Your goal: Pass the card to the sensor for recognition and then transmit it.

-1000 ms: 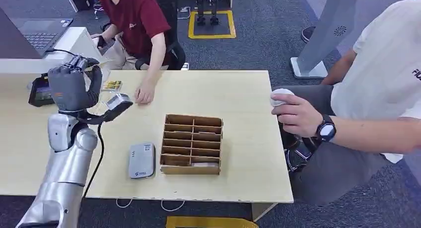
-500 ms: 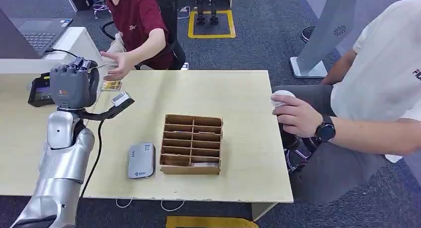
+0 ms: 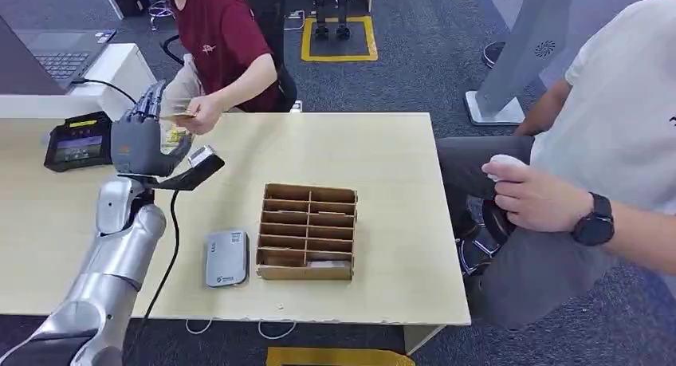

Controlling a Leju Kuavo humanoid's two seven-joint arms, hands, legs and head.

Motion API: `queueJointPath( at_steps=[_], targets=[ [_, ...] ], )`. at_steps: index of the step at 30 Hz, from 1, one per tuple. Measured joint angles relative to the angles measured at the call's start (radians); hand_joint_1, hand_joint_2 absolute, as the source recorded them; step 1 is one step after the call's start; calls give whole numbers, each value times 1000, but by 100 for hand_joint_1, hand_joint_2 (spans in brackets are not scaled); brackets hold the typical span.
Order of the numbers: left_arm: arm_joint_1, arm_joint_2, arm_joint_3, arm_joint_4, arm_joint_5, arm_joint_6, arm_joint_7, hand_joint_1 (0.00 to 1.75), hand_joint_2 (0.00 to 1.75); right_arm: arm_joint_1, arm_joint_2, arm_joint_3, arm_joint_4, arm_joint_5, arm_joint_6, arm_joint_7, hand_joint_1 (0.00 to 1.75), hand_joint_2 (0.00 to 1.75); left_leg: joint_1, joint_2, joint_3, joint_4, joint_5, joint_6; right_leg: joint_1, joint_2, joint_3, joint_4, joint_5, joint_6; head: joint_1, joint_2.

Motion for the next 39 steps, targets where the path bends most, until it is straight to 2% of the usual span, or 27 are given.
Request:
queueJointPath(
  at_steps=[3, 4, 5, 7, 9, 11, 14, 18, 22, 23, 26, 28, 31, 34, 36, 39],
  targets=[
    [0, 19, -33, 8, 124, -142, -40, 0, 175, 1, -3, 2, 0, -11, -1, 3, 0, 0, 0, 0, 0, 0, 0, 0, 0, 0, 0, 0, 0, 0, 0, 0],
    [4, 29, -50, 5, 186, -212, -61, 0, 175, 1, -4, 2, 0, -17, -2, 3, 0, 0, 0, 0, -1, 0, 0, 0, 0, 0, 0, 0, 0, 0, 0, 0],
    [10, 37, -59, -1, 216, -247, -72, 0, 175, 2, -5, 2, 0, -20, -2, 5, 0, 0, 0, 0, -1, 0, 0, 0, 0, 0, 0, 0, 0, 0, 0, 0],
    [62, 70, -99, -77, 372, -420, -105, 0, 175, 5, -7, 2, 0, -41, -7, 14, 0, 0, 0, 1, -1, 0, 0, 0, 0, 2, -1, 0, 0, 0, 0, 0],
    [128, 110, -146, -186, 502, -554, -126, 0, 175, 12, -10, 2, 0, -61, -11, 20, 0, 0, 0, 1, -1, -1, 0, 0, 0, 2, -1, 0, -1, 0, 0, 0],
    [193, 153, -187, -298, 588, -628, -144, 0, 175, 17, -14, 2, 0, -73, -15, 21, 0, 0, 0, 1, -2, -1, -1, 0, 0, 2, -2, 0, -1, 0, 0, 0],
    [298, 209, -251, -476, 660, -674, -171, 0, 175, 22, -19, 0, 2, -90, -21, 27, 0, 0, 0, 1, -2, -1, -2, 0, 0, 2, -2, 0, -2, 1, 0, 0],
    [403, 271, -331, -654, 702, -685, -204, 0, 175, 26, -23, -3, 4, -105, -27, 35, 0, 0, 0, 1, -3, 0, -2, 0, 0, 1, -2, 0, -2, 1, 0, 0],
    [465, 301, -371, -769, 702, -677, -216, 0, 175, 28, -24, -8, 6, -114, -33, 37, 0, 0, 0, 1, -3, 0, -2, 0, 0, 1, -2, -1, -2, 1, 0, 0],
    [473, 305, -379, -787, 686, -668, -216, 0, 175, 28, -24, -10, 6, -116, -34, 38, 0, 0, 0, 0, -3, 0, -2, 0, 0, 1, -2, -1, -2, 1, 0, 0],
    [500, 313, -425, -835, 538, -569, -192, 0, 175, 29, -24, -18, 6, -123, -38, 47, 0, 0, 0, 0, -2, 0, -2, 0, 0, 0, -2, -1, -2, 1, 1, 0],
    [507, 314, -469, -838, 430, -497, -146, 0, 175, 29, -24, -21, 6, -125, -40, 53, 0, 0, 0, 0, -3, 0, -2, 0, 0, 0, -2, -1, -2, 1, 1, 0],
    [508, 308, -522, -828, 330, -409, -77, 0, 175, 30, -24, -23, 6, -125, -40, 55, 0, 0, 0, 0, -2, 0, -2, 0, 0, 0, -2, -1, -2, 1, 1, 0],
    [496, 276, -572, -771, 195, -304, 29, 0, 175, 29, -24, -25, 6, -124, -46, 64, 0, 0, 0, 0, -2, 0, -2, 0, 0, 0, -2, -1, -2, 1, 1, 0],
    [487, 258, -591, -740, 178, -282, 62, 0, 175, 30, -24, -26, 6, -124, -48, 66, 0, 0, 0, 0, -2, 0, -2, 0, 0, 0, -2, -1, -2, 1, 1, 0],
    [479, 230, -600, -694, 188, -263, 80, 0, 175, 30, -24, -26, 6, -124, -55, 69, 0, 0, 0, 0, -2, 0, -2, 0, 0, 0, -2, -1, -2, 1, 1, 0]
  ],
)
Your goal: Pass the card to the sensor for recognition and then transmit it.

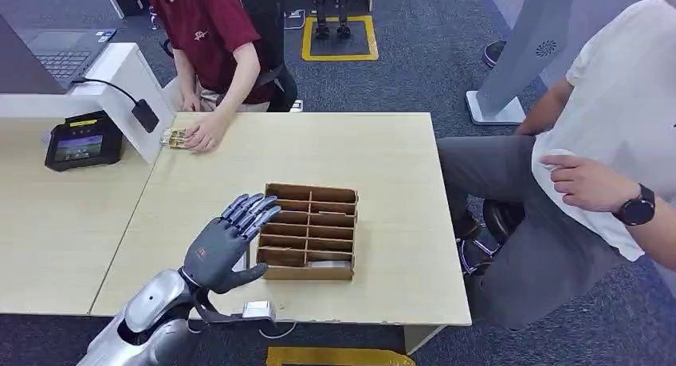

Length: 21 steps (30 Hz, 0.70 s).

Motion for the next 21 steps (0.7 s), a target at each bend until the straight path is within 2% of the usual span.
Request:
queueJointPath(
  at_steps=[9, 15, 21],
  targets=[
    [-9, -48, -2, 80, -13, 12, 32, 0, 175, 1, 0, 0, 0, 3, -2, 0, 0, 0, 0, 0, 0, 0, 0, 0, 0, 0, 0, 0, 0, 0, 0, 0],
    [-12, -47, -2, 99, 20, -15, 16, 0, 175, 1, 0, 0, 0, 6, 0, -1, 0, 0, 0, 0, 0, 0, 0, 0, 0, 0, 0, 0, 0, 0, 0, 0],
    [-13, -22, -2, 115, 53, -45, -12, 0, 175, 1, 0, 0, 0, 9, 4, -5, 0, 0, 0, 0, 0, 0, 0, 0, 0, 0, 0, 0, 0, 0, 0, 0]
  ],
)
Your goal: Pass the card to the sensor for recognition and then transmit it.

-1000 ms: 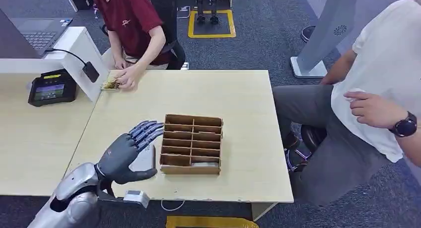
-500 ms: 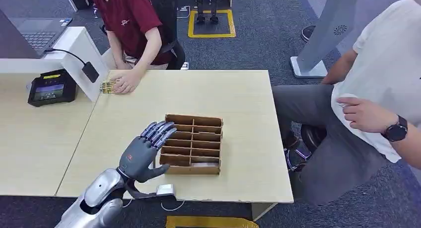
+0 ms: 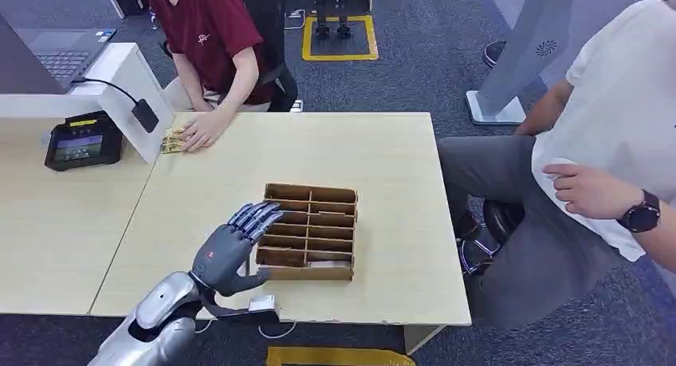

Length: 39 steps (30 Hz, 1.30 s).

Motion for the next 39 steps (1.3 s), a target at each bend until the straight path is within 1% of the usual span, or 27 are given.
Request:
queueJointPath(
  at_steps=[7, 15, 18, 30, 31, 34, 35, 36, 37, 38, 39],
  targets=[
    [-1, 14, 0, 8, -2, -11, -10, 0, 175, 0, 0, 0, 0, 3, 8, 0, 0, 0, 0, 0, 0, 0, 0, 0, 0, 0, 0, 0, 0, 0, 0, 0],
    [-1, 16, -3, 22, -23, -11, -6, 0, 175, 0, 0, 0, 0, 3, 8, 0, 0, 0, 0, 0, 0, 0, 0, 0, 0, 0, 0, 0, 0, 0, 0, 0],
    [-1, 18, -13, 27, -24, -14, 0, 0, 175, -1, 0, 0, 0, 2, 8, 0, 0, 0, 0, 0, 0, 0, 0, 0, 0, 0, 0, 0, 0, 0, 0, 0],
    [1, 21, -51, 31, -7, -31, -10, 0, 175, -1, 0, 0, 0, 3, 11, 0, 0, 0, 0, 0, 0, 0, 0, 0, 0, 0, 0, 0, 0, 0, 0, 0],
    [1, 21, -52, 31, -6, -31, -10, 175, 175, -1, 0, 0, 0, 3, 11, 0, 0, 0, 0, 0, 0, 0, 0, 0, 0, 0, 0, 0, 0, 0, 0, 0],
    [0, 20, -56, 35, 8, -48, -11, 175, 175, -2, 0, 0, 0, 6, 12, 0, 0, 0, 0, 0, 0, 0, 0, 0, 0, 0, 0, 0, 0, 0, 0, 0],
    [1, 20, -59, 38, 9, -49, -11, 161, 175, -2, 0, 0, 0, 6, 13, 0, 0, 0, 0, 0, 0, 0, 0, 0, 0, 0, 0, 0, 0, 0, 0, 0],
    [1, 19, -62, 43, 10, -48, -11, 161, 175, -3, 0, 0, -1, 6, 14, 0, 0, 0, 0, 0, 0, 0, 0, 0, 0, 0, 0, 0, 0, 0, 0, 0],
    [1, 18, -64, 48, 10, -44, -11, 154, 175, -3, 0, 0, -1, 6, 14, 0, 0, 0, 0, 0, 0, 0, 0, 0, 0, 0, 0, 0, 0, 0, 0, 0],
    [1, 17, -64, 55, 10, -38, -11, 159, 175, -4, 0, 0, -1, 7, 14, 0, 0, 0, 0, 0, 0, 0, 0, 0, 0, 0, 0, 0, 0, 0, 0, 0],
    [1, 16, -65, 59, 11, -36, -11, 159, 175, -4, 0, 0, -1, 8, 14, 0, 0, 0, 0, 0, 0, 0, 0, 0, 0, 0, 0, 0, 0, 0, 0, 0]
  ],
)
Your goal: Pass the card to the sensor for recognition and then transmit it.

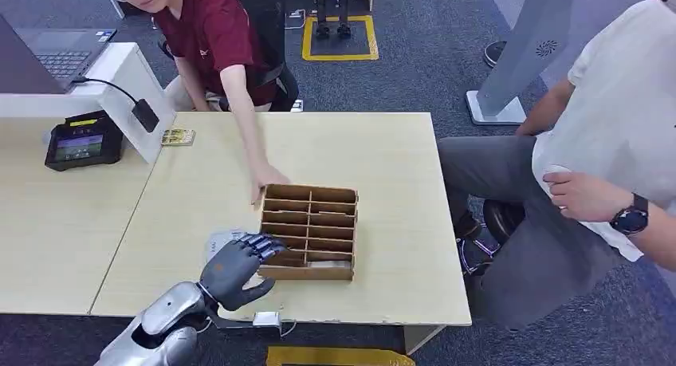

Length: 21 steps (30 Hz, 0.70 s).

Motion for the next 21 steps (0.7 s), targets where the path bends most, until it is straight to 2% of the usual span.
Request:
queueJointPath(
  at_steps=[4, 8, 21],
  targets=[
    [-1, -3, -1, 11, 2, 14, 0, 161, 175, -1, 0, 0, 0, 2, 0, 0, 0, 0, 0, 0, 0, 0, 0, 0, 0, 0, 0, 0, 0, 0, 0, 0],
    [-1, -5, -1, 15, 7, 16, 0, 175, 175, -1, 0, 1, 0, 6, 1, 0, 0, 0, 0, 0, 0, 0, 0, 0, 0, 0, 0, 0, 0, 0, 0, 0],
    [4, -10, -1, 30, 36, 21, -18, 175, 175, -2, 0, 5, 0, 15, 12, 0, 0, 0, 0, 0, 0, 0, 0, 0, 0, 0, 0, 0, 0, 0, 0, 0]
  ],
)
